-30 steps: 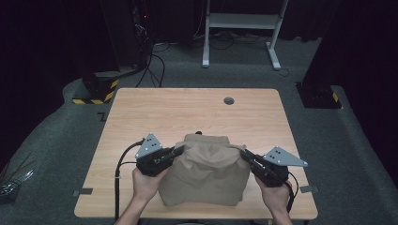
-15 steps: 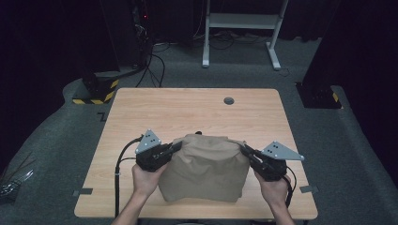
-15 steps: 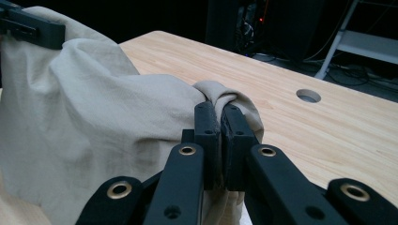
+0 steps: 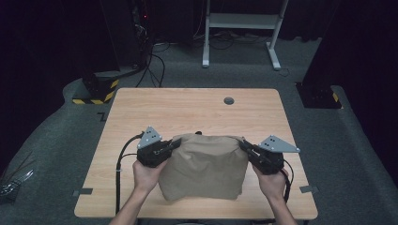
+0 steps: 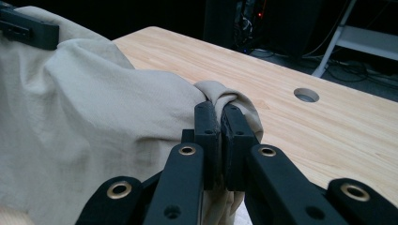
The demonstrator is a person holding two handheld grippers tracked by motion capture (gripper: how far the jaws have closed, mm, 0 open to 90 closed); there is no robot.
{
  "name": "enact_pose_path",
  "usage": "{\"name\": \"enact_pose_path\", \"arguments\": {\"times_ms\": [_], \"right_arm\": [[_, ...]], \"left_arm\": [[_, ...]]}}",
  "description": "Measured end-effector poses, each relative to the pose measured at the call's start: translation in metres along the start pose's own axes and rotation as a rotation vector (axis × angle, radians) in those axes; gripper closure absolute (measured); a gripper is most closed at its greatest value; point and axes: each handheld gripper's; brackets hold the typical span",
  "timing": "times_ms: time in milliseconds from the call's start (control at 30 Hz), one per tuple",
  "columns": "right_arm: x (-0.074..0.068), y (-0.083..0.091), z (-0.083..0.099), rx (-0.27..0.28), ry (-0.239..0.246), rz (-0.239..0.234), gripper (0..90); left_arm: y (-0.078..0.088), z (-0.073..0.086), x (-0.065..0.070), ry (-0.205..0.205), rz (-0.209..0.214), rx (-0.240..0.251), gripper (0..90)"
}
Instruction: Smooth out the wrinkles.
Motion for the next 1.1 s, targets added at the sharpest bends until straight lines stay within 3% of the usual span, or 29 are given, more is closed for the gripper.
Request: {"name": "enact_pose_path", "arguments": {"times_ms": [567,633,700,767,1100], "right_arm": [[0.015,-0.024,-0.003,-0.03,-0.024,0.018,86.7],[0.016,-0.026,-0.004,-0.032,-0.022,0.021,86.7],[0.016,-0.029,-0.004,-0.039,-0.021,0.025,86.7],[0.015,-0.032,-0.005,-0.045,-0.011,0.037,86.8],[0.019,-0.038,-0.006,-0.049,-0.02,0.045,86.7]], "left_arm": [[-0.02,0.0,-0.017,0.038,-0.022,-0.017,85.5],[-0.022,0.0,-0.018,0.036,-0.041,-0.019,85.1],[-0.026,-0.001,-0.016,-0.009,-0.089,-0.037,85.2],[-0.029,-0.001,-0.015,-0.024,-0.104,-0.044,85.5],[-0.033,-0.003,-0.02,-0.005,-0.1,-0.048,85.4]]}}
Point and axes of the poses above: each handheld gripper's, and its own axes: y roughly backward along the jaws, z roughly out of its underside, x roughly to its right, and after that the axes turned 5 degrees about -x, right-handed
